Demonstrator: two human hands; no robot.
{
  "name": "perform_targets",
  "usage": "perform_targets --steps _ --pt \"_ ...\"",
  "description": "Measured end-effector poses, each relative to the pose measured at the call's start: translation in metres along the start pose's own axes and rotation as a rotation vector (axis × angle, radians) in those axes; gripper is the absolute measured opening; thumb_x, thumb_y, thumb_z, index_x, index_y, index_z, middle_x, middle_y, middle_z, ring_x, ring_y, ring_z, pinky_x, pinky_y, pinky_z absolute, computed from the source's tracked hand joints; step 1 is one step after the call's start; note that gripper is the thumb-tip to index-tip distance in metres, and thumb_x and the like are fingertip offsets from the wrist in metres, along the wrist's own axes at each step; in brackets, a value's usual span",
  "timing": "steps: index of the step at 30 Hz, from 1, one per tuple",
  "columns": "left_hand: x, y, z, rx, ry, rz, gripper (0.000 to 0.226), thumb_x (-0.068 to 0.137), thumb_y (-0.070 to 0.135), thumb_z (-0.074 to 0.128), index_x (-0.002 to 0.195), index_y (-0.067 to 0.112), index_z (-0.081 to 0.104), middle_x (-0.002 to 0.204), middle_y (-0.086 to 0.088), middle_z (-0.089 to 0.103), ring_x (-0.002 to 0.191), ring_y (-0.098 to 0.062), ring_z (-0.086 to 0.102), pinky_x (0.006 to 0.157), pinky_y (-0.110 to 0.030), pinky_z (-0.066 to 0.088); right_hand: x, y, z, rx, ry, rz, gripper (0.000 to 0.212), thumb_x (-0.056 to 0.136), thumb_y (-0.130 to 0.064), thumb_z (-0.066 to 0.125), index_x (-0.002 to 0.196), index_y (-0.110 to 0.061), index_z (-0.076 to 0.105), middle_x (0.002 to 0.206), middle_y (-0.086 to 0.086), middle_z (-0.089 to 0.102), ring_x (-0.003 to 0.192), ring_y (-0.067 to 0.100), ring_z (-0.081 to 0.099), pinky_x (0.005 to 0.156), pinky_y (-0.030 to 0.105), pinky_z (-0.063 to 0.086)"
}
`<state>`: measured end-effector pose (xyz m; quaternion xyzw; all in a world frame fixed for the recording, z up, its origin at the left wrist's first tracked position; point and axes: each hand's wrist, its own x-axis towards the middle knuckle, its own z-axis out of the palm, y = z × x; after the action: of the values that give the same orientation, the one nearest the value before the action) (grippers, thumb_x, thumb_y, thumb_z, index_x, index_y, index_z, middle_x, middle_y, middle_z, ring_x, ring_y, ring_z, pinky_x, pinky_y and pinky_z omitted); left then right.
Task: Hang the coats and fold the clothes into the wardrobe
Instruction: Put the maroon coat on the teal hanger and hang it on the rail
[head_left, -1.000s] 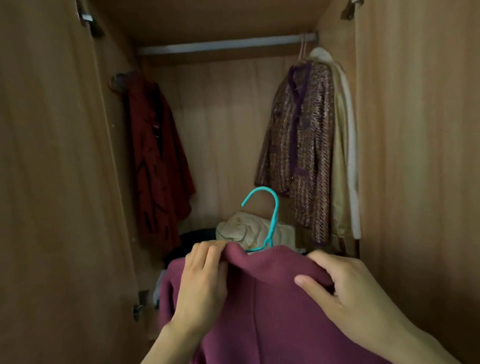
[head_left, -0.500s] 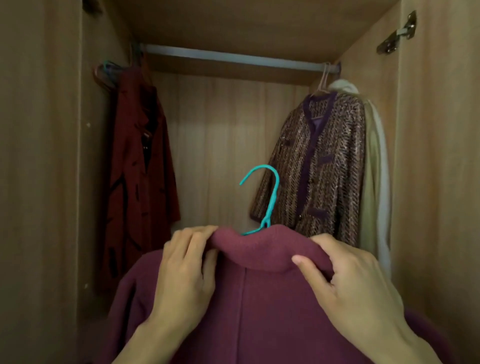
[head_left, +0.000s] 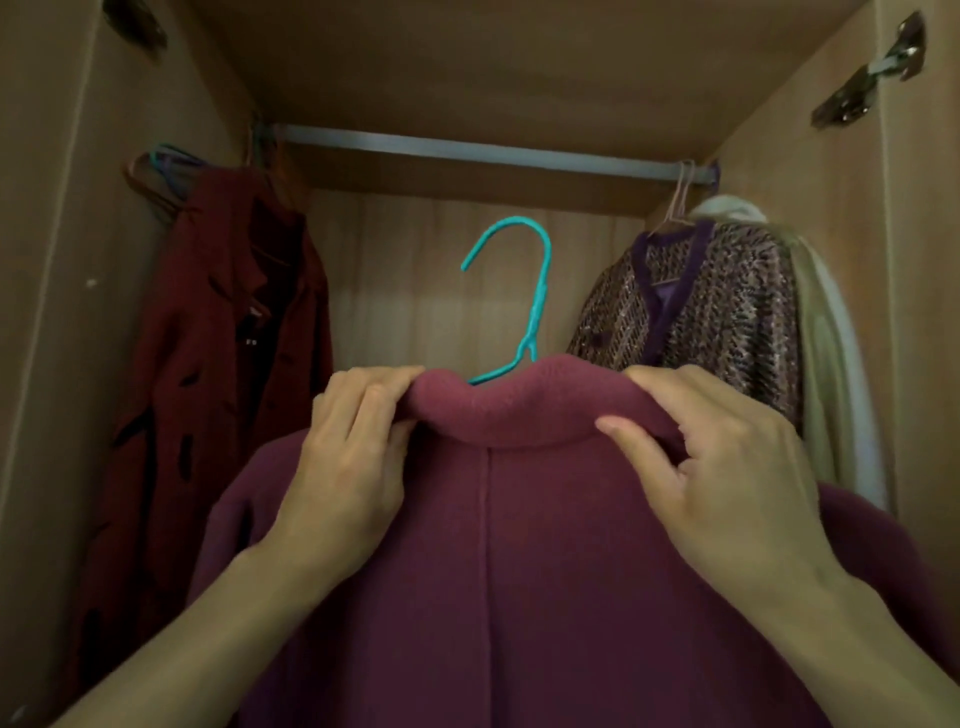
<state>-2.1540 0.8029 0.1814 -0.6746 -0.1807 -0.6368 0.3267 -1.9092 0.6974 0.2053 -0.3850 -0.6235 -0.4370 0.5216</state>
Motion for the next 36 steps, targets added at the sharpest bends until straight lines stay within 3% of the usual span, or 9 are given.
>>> perform_targets --steps 7,12,19,24,29,36 --pt "0.044 -0.045 0.071 -0.029 0.057 0.057 0.030 0.089 0.003 0.056 0.118 0.001 0.061 0.111 -0.009 0.060 0.098 -0.028 0.057 0.086 -0.049 0.048 0.036 0.058 0.052 -0.100 0.031 -0.067 0.028 0.093 -0.025 0.065 0.117 -0.011 0.064 0.098 -0.001 0.057 0.082 0.019 0.059 0.072 0.032 0.049" --pt "0.075 -0.080 0.107 -0.087 0.116 0.112 0.029 0.090 0.005 0.056 0.118 -0.001 0.062 0.108 -0.013 0.059 0.097 -0.030 0.057 0.086 -0.048 0.048 0.067 0.074 0.079 -0.215 0.089 -0.101 0.029 0.092 -0.022 0.067 0.117 -0.007 0.064 0.101 0.004 0.056 0.092 0.024 0.056 0.077 0.039 0.050" --pt "0.119 -0.128 0.152 -0.135 0.213 0.148 0.028 0.093 0.015 0.051 0.121 0.012 0.052 0.106 -0.009 0.053 0.094 -0.025 0.053 0.080 -0.051 0.050 0.128 0.084 0.109 -0.327 0.141 -0.162 0.029 0.090 -0.027 0.066 0.114 -0.012 0.066 0.101 0.002 0.054 0.087 0.017 0.054 0.067 0.039 0.053" --pt "0.142 -0.150 0.192 -0.164 0.229 0.155 0.028 0.093 0.014 0.052 0.120 0.009 0.057 0.104 -0.007 0.051 0.092 -0.024 0.052 0.077 -0.051 0.049 0.152 0.106 0.130 -0.355 0.169 -0.161 0.028 0.088 -0.025 0.070 0.114 -0.014 0.067 0.099 -0.002 0.051 0.084 0.016 0.053 0.069 0.040 0.052" --pt "0.177 -0.167 0.233 -0.180 0.250 0.194 0.025 0.097 0.013 0.052 0.121 0.008 0.059 0.106 -0.010 0.053 0.093 -0.024 0.053 0.078 -0.046 0.052 0.182 0.130 0.150 -0.362 0.225 -0.156 0.027 0.081 -0.019 0.074 0.100 -0.017 0.055 0.095 -0.002 0.054 0.082 0.015 0.051 0.069 0.038 0.046" --pt "0.263 -0.185 0.311 -0.186 0.242 0.094 0.028 0.092 0.009 0.059 0.119 0.013 0.062 0.104 -0.007 0.055 0.095 -0.026 0.054 0.080 -0.053 0.050 0.267 0.190 0.179 -0.459 0.246 -0.106 0.029 0.079 -0.021 0.075 0.092 -0.021 0.050 0.090 -0.004 0.050 0.078 0.016 0.047 0.065 0.035 0.041"
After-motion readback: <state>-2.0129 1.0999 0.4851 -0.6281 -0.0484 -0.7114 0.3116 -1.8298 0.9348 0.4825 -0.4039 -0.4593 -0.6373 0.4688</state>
